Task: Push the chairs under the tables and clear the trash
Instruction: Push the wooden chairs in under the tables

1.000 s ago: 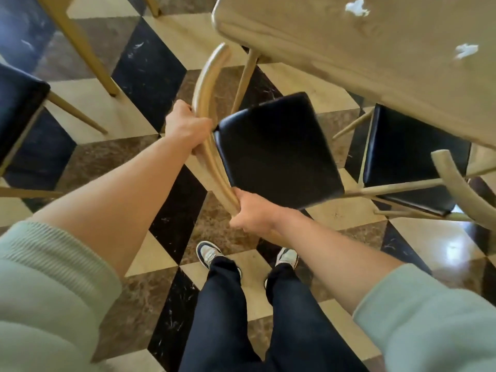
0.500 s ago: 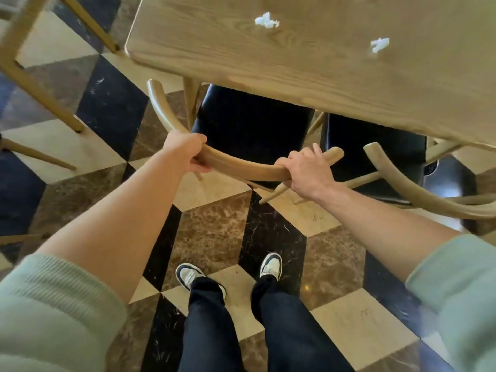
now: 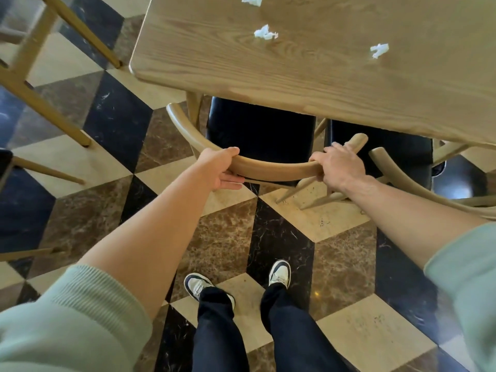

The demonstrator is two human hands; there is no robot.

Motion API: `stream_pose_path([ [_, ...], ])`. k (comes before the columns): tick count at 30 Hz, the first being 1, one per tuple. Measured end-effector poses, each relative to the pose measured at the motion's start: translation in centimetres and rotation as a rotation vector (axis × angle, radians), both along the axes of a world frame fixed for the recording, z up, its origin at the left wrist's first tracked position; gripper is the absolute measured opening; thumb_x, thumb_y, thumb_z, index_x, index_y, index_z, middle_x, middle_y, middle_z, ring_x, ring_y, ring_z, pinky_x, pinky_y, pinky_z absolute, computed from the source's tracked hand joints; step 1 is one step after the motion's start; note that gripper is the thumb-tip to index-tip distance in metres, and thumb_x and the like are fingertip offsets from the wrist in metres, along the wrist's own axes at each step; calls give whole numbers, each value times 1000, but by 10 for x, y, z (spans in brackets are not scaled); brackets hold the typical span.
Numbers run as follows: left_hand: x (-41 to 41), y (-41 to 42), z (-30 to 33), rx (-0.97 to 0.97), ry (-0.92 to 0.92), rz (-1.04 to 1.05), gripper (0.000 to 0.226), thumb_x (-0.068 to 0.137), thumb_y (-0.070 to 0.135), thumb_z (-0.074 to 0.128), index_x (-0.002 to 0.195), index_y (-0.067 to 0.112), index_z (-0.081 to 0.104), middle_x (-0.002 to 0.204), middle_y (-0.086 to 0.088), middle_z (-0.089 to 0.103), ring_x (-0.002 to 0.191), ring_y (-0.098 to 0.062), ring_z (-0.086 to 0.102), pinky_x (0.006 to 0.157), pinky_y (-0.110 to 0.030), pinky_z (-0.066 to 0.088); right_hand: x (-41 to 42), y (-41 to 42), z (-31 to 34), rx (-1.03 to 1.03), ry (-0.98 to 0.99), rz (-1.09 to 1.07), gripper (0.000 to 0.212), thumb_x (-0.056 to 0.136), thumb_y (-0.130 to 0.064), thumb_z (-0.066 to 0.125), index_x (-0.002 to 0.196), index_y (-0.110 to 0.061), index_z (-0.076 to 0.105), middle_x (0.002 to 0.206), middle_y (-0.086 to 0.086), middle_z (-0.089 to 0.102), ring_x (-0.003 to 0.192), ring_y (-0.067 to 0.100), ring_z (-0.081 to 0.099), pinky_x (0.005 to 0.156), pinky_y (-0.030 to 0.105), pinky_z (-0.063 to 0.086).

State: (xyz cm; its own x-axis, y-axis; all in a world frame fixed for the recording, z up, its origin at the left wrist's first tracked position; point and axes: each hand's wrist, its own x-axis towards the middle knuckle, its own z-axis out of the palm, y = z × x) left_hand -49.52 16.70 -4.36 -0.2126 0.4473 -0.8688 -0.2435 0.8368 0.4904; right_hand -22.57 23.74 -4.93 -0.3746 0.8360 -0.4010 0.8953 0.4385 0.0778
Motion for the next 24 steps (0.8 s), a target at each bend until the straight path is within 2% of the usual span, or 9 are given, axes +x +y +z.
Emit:
stream_pose_path([
  [3,-7,-11,0,-34,-36,-136,62,91,58,63,122,7,49,88,-21,79,77,-33,78,67,-57,63,0,-2,-2,-3,-2,-18,50,90,-11,70,136,-23,56,137,11,57,144,34,33,123,52,15],
  [5,-12,-23,-4,-66,-52,-204,77,84,74,58,117,4,55,89,-18,79,80,-33,78,74,-54,63,-8,-8,0,-24,42,-28,63,87,-9,72,144,-20,48,141,9,54,141,32,37,122,53,18],
  [7,-18,-36,-6,-70,27,-290,83,85,80,49,118,4,60,92,-14,80,83,-30,78,77,-50,63,-29,-19,5,-94,145,14,75,82,-8,73,150,-19,42,146,7,50,140,28,39,120,52,26],
  [9,-33,-55,-8,-43,157,-386,81,91,76,41,127,6,59,95,-11,77,85,-27,76,74,-44,62,-66,-37,11,-186,340,71,78,82,-4,68,152,-17,37,150,5,45,140,24,38,117,44,34],
  [12,-81,-92,-10,-40,241,-437,74,96,68,40,137,8,54,104,-12,73,88,-25,72,71,-41,60,-144,-69,17,-209,546,191,66,85,-6,62,147,-12,42,143,7,46,128,24,45,106,37,41],
  [14,-125,-119,-11,-86,236,-387,72,97,65,42,139,8,52,110,-15,73,91,-28,71,76,-44,59,-201,-86,20,-147,586,251,55,85,-8,62,139,-9,51,137,10,49,125,28,46,106,40,42],
  [18,-226,-182,-1,-115,273,-171,61,101,57,43,132,7,56,110,-16,74,88,-27,72,74,-43,60,-319,-121,28,-150,547,364,38,91,-13,59,129,-7,61,135,11,49,132,27,41,110,40,41],
  [21,-313,-250,21,-124,264,-40,45,105,42,43,137,12,53,116,-14,70,95,-28,71,86,-48,60,-419,-155,36,-196,562,512,32,95,-19,57,126,-12,62,136,6,49,132,22,40,109,40,42],
  [24,-393,-319,38,-114,441,60,36,102,29,56,137,22,53,106,-5,70,87,-21,74,74,-41,65,-519,-192,48,-246,603,637,31,96,-20,60,125,-13,62,133,6,50,126,22,44,107,38,44],
])
